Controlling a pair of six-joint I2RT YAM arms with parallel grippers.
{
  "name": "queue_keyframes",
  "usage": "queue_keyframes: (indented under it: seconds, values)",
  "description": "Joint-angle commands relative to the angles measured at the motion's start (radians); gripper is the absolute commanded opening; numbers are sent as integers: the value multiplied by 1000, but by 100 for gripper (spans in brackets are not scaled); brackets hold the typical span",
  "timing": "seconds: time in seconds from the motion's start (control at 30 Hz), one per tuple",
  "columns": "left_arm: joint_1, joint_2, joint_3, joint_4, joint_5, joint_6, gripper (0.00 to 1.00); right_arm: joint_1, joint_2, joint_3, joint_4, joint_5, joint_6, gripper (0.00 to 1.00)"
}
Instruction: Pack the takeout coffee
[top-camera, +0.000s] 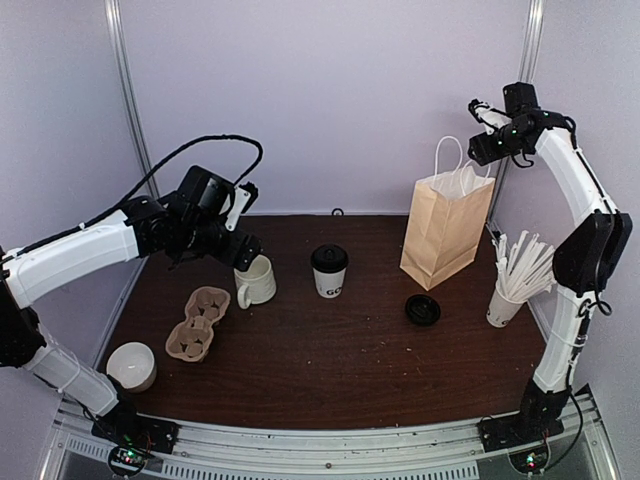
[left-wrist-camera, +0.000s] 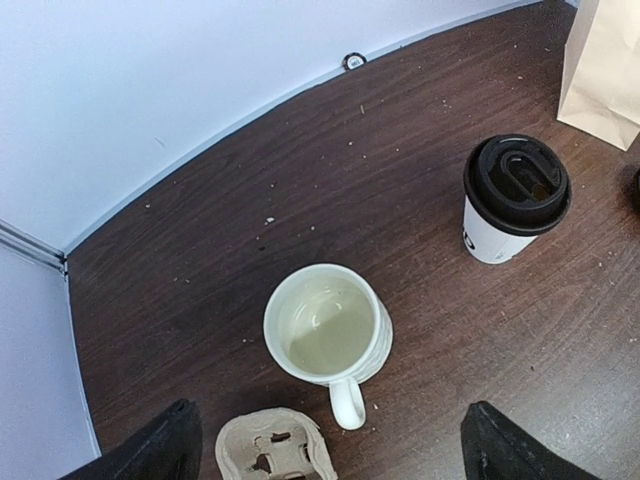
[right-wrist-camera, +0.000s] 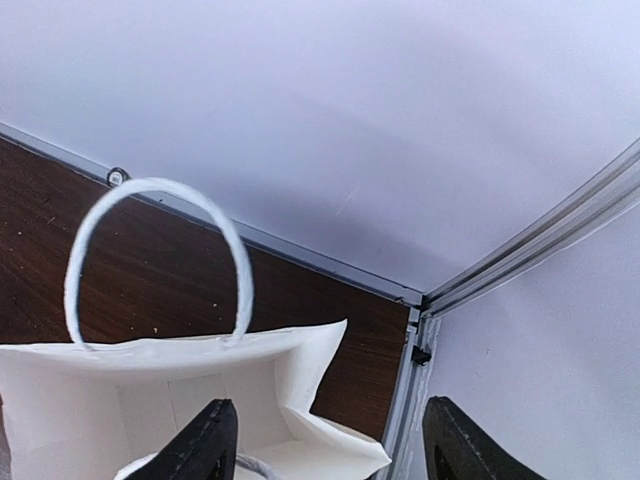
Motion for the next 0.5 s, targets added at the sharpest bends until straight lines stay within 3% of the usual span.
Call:
queue_keyframes:
  seconds: [0.0,0.2,0.47]
  values:
    - [-1,8,33,20,12,14,94,-37,48,43,-17,-189,37,66]
    - [-1,17,34,18,9,15,94,-38,76,41,-18,-305,45,65]
    - [-1,30,37,12,14,20,94,-38,48,16,27,-287,40,65]
